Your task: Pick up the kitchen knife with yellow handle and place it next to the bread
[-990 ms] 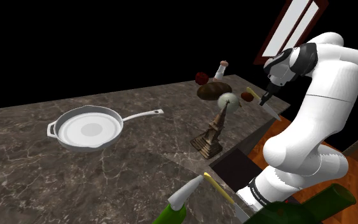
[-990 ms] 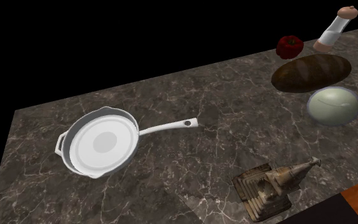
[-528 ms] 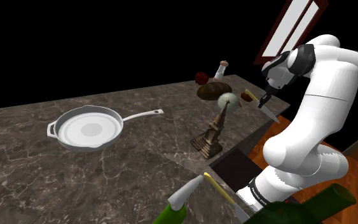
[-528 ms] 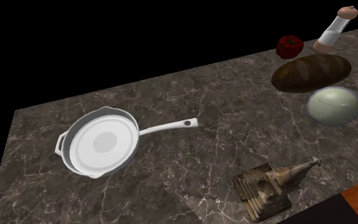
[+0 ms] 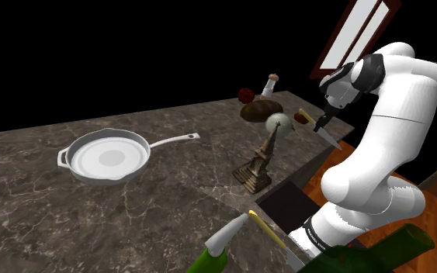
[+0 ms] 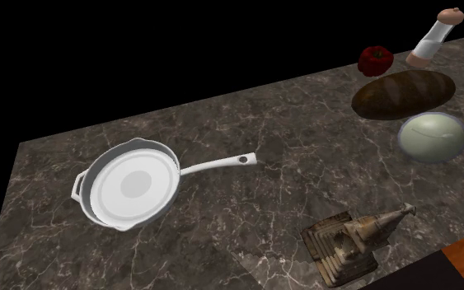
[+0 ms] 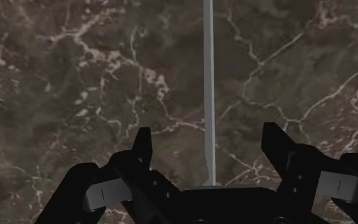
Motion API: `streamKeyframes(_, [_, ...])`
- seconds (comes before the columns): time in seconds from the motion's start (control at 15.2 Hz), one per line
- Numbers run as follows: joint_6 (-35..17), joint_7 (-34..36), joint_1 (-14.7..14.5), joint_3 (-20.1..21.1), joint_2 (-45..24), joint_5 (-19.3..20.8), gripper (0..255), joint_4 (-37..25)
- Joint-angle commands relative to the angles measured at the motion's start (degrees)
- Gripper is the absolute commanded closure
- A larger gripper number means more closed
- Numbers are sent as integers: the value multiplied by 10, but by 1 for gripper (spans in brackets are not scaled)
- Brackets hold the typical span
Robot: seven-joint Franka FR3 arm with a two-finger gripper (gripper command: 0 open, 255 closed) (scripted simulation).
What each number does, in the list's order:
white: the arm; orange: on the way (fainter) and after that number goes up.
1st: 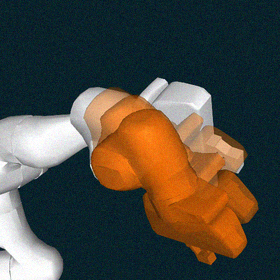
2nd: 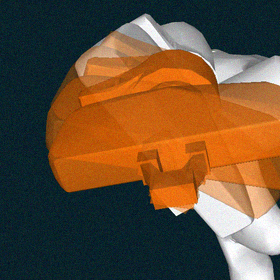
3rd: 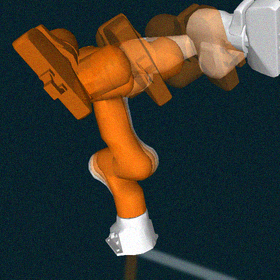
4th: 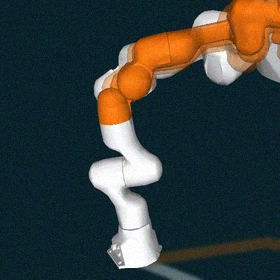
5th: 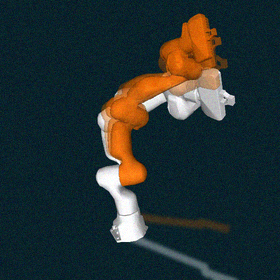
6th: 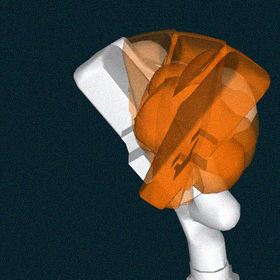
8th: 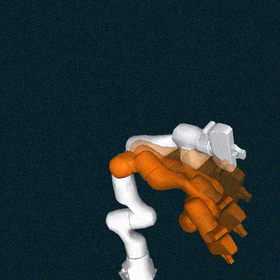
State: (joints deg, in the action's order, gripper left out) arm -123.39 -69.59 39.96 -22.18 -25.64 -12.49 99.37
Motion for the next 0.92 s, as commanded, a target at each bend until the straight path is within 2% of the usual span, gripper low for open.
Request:
streamKeyframes(0.0, [0,0,0,0,0,0,0,0])
streamKeyframes(0.07, [0,0,0,0,0,0,0,0])
streamKeyframes(0.33, [59,11,-4,-8,31,16,0,-30])
streamKeyframes(0.86, [59,11,-4,-8,31,16,0,-30])
